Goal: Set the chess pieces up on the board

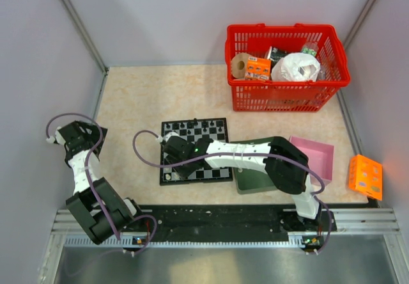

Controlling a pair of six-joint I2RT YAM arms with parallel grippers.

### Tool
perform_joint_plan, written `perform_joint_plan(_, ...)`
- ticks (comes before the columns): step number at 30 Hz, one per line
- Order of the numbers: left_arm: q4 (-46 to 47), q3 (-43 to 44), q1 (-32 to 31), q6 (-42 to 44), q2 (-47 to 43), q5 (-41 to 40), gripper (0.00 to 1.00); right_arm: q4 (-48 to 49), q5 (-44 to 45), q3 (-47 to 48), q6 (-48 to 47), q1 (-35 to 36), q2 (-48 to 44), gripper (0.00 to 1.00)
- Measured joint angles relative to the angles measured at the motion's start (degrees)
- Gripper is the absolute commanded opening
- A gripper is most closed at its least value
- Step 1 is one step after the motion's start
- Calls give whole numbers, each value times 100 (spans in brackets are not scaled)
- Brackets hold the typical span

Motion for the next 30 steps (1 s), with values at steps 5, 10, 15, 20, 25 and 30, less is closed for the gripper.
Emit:
perform_joint_plan(5,0,0,2,0,0,0,99,-24,55,31,-55,0,-70,41)
perform_joint_plan(10,0,0,13,0,0,0,99,63,264,-321,-68,-85,-796,46)
perform_joint_plan(15,0,0,31,0,0,22,99,302,586,-1344,120,-605,-2387,51)
perform_joint_plan(20,0,0,37,-2,0,66,99,457,811,-2461,339,-1648,-3696,51)
perform_joint_plan(25,0,0,39,7,0,87,99,470,713,-3320,468,-2634,-3989,51)
perform_joint_plan(30,-2,0,39,46,0,105,99,271,590,-3696,531,-2975,-3987,50)
